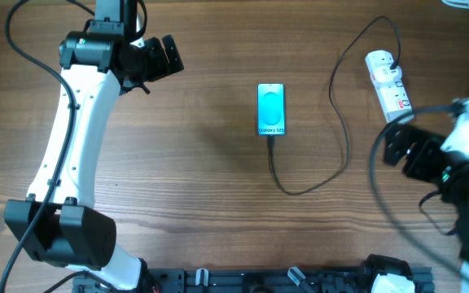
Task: Plug charger to phone and switch on socket
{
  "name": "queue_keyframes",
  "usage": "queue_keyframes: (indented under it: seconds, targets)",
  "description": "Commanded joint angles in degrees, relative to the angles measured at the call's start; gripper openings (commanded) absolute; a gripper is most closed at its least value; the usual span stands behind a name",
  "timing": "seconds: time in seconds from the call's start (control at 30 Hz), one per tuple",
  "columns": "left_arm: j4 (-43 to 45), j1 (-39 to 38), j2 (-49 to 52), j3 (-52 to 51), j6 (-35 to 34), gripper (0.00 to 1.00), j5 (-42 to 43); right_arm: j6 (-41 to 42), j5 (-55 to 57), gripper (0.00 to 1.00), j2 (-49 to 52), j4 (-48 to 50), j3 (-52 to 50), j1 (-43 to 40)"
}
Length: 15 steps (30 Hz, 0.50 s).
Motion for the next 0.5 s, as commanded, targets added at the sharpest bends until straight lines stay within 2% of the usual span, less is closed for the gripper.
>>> queue_keyframes:
  seconds: [0.0, 0.2, 0.33, 0.47]
  targets:
    - [-0.02, 0.07, 0.35, -0.11, 0.90, 1.00, -0.76, -6.54, -2.67, 1.00, -9.46, 9.33, -11.04, 4.92]
    - [-0.02, 0.07, 0.35, -0.11, 0.87, 1.00, -0.76, -8.00, -4.00, 1.00, -28.13, 34.16, -36.35, 8.28]
    - [-0.02, 0.07, 0.35, -0.11, 0.90, 1.00, -0.76, -18.08, -10.21, 1.00, -37.68, 46.03, -49.29, 8.28]
    - [-0.02, 0.07, 0.35, -0.11, 0.90, 1.00, -0.76, -13.11, -4.09, 1.00, -43.06, 52.61, -57.05, 8.28]
